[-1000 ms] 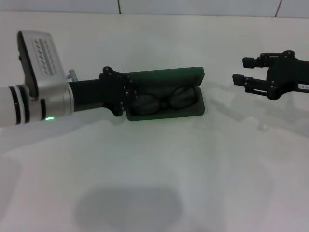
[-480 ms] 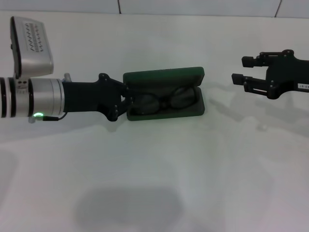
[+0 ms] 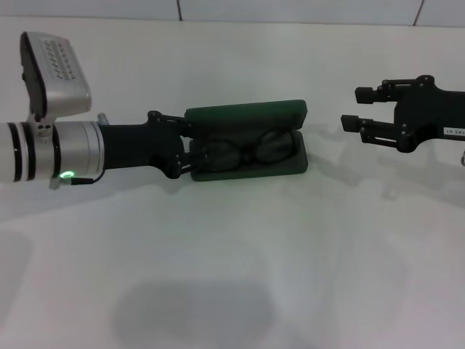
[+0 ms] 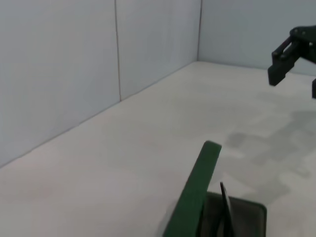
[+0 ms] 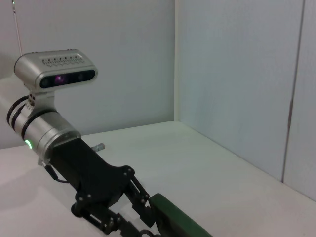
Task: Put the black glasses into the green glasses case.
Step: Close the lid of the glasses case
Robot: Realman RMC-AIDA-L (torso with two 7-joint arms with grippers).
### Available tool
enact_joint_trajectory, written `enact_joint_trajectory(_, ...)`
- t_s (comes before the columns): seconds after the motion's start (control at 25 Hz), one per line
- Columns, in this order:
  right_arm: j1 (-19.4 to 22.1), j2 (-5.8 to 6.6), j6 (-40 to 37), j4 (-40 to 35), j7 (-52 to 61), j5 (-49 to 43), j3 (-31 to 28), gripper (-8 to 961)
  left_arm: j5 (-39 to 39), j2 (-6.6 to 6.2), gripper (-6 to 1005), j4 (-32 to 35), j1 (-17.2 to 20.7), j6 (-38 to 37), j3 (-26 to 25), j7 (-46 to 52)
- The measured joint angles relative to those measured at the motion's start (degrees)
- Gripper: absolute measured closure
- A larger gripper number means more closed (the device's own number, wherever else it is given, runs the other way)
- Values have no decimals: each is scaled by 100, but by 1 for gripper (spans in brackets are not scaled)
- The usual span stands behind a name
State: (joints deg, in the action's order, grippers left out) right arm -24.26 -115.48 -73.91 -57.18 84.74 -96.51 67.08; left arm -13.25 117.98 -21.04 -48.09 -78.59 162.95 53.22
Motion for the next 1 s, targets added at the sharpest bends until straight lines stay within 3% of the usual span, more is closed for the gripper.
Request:
enact_joint_trajectory(0.36, 20, 8, 27, 7, -10, -2, -2, 446, 96, 127, 458, 13, -116, 591, 0, -34)
enact_joint_trajectory(0.56, 27, 9, 38, 7, -10, -16, -2, 440, 141, 137, 436, 46, -136, 668, 0, -52)
enact_joint_trajectory(0.88, 35, 9, 44, 5, -37, -28, -10, 432, 144, 153, 498, 57, -90, 625, 0, -596)
enact_joint_trajectory(1.0, 35, 9, 45, 5, -48, -31, -11, 429, 144, 155, 628, 57, -88, 623, 0, -630)
